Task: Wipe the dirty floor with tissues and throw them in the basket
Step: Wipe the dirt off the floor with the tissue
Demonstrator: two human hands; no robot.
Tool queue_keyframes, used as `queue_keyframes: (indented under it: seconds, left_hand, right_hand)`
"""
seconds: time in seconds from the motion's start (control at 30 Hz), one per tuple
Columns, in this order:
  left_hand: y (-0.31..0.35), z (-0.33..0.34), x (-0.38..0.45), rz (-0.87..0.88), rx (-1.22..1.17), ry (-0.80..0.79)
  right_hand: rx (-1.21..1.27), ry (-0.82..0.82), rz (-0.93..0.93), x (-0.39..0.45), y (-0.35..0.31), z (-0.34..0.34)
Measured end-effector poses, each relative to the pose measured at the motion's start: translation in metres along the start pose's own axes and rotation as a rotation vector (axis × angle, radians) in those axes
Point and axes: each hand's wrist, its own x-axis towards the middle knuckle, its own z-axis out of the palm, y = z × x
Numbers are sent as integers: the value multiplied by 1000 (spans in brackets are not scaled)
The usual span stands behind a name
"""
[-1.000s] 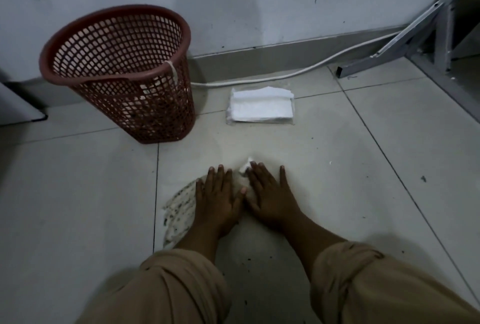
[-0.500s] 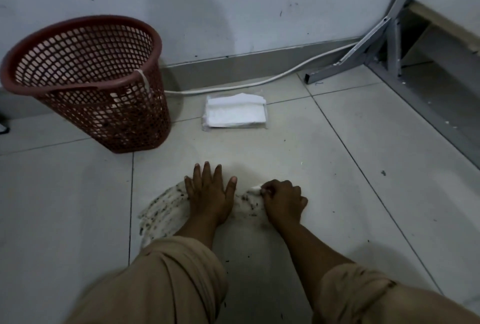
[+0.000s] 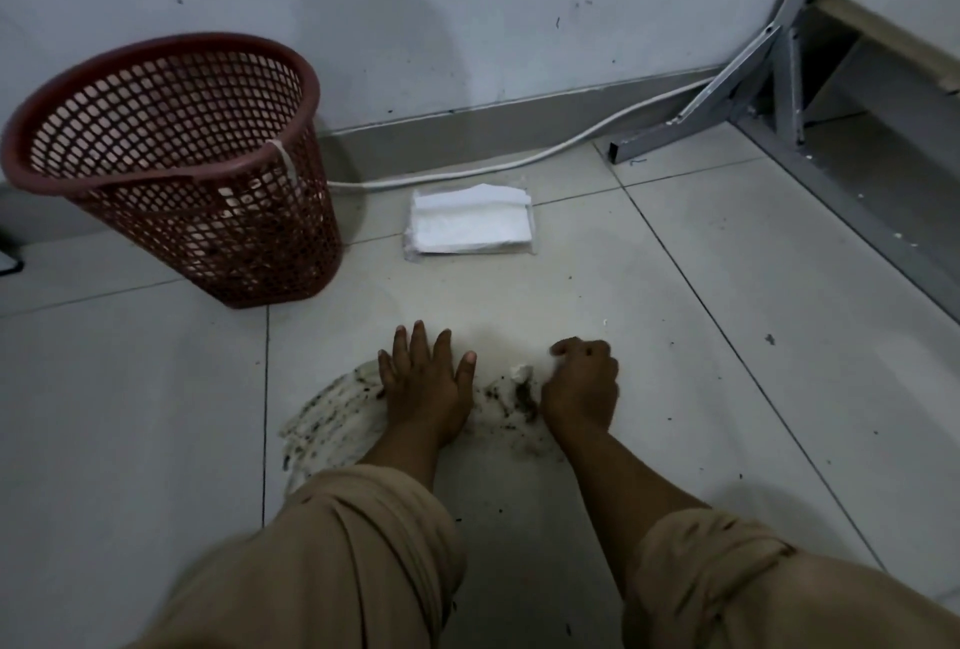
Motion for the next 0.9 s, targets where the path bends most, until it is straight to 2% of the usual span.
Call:
queue_keyframes:
  seconds: [0.07,0.1,0.17,0.23,0.27,0.33,0.5,0.57,0.67,0.73,0.83,0.9]
  left_hand:
    - [1,2,1,6,6,21]
    - [1,3,1,8,1,30]
    - [4,5,2,15,-9,46]
    - [8,6,4,27,-10,65]
    - [11,7,5,34,-14,72]
    - [17,9,6,48,-23,77]
    - [15,16,6,68,-45,58]
    - [11,16,5,64,-31,55]
    - [0,16,-2,70,18,57]
    - [-13,17,-10,115,69,32]
    - [-31,19,-20,185,109,-27]
    - [-37,19,-22,213,135,-23]
  right_hand:
    - [33,206,-193,-5,9,-3]
    - [63,247,-368,-8,13,-4]
    - [36,153,-751,-18,21,-1]
    - [-166,-73,-964,-29,30,7]
    - [-277,-176,-956,-32,35,11]
    - [-393,-294,-807,-32,50,17]
    - [-392,-306,-568,-38,57,18]
    - [-347,-350,-590,-49,43,24]
    - [-355,-443,-824,-64,51,23]
    - [-402,-421,-932,-60,74,13]
    - [-429,-321,-830,-40,87,2]
    - [-436,-314,-711,-22,64,5]
